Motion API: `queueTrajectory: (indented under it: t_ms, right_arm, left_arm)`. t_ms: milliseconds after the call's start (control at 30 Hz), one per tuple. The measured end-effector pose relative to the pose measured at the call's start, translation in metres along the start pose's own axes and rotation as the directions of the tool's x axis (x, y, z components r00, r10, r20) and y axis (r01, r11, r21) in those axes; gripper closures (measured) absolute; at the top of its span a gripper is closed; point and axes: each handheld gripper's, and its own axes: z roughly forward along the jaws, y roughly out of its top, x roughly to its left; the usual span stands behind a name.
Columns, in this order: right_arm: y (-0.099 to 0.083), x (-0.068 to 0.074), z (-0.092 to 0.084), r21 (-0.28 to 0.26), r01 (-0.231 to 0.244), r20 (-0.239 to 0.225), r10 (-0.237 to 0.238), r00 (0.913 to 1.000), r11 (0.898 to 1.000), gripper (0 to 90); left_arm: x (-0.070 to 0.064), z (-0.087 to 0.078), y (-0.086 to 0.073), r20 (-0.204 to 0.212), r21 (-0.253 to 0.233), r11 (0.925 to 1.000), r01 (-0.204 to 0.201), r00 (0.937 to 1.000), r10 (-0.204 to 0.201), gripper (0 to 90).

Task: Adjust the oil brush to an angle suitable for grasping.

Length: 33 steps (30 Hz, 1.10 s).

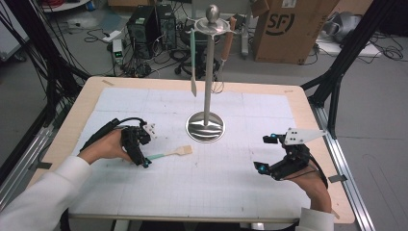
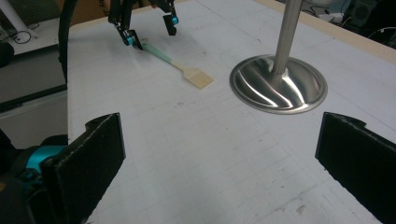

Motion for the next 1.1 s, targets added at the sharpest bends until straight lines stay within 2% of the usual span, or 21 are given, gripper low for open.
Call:
queueTrajectory:
  t_ms: [267,433,667,867,1000,1033,1100]
  right_arm:
    - [0.0001,0.0001,0.0005,-0.001,0.002,0.000,-0.002,1.0000,1.000,0.2]
    - [0.0001,0.0000,0.0008,0.001,0.003,-0.001,-0.003,1.0000,1.000,0.2]
    - [-0.0003,-0.0003,0.0010,0.002,-0.003,-0.003,0.003,1.0000,1.000,0.2]
    - [-0.0002,-0.0002,0.0015,0.003,-0.001,-0.005,0.001,1.0000,1.000,0.2]
    - [-0.0009,-0.0007,0.0022,0.003,-0.005,-0.005,0.005,1.0000,1.000,0.2]
    - [-0.0010,-0.0009,0.0024,0.005,-0.006,-0.004,0.006,1.0000,1.000,0.2]
    - [-0.0009,-0.0010,0.0026,0.003,-0.004,-0.005,0.004,1.0000,1.000,0.2]
  left_arm:
    - [-0.0009,0.0053,-0.0001,0.026,0.056,0.9984,-0.007,0.9996,0.006,26.8]
    - [-0.0015,0.0072,0.0005,0.042,0.066,0.9977,-0.014,0.9991,0.011,39.5]
    - [-0.0007,0.0069,-0.0004,0.053,0.075,0.9972,-0.002,0.9986,-0.001,52.6]
    - [-0.0009,0.0086,-0.0001,0.031,0.107,0.9942,-0.003,0.9995,0.000,62.0]
    - [-0.0023,0.0092,0.0028,0.010,0.129,0.9916,-0.005,0.9999,0.004,72.1]
    - [-0.0036,0.0097,0.0039,0.008,0.138,0.9903,-0.018,0.9998,0.017,75.2]
    - [-0.0058,0.0102,0.0058,-0.007,0.148,0.9886,-0.025,0.9996,0.026,76.0]
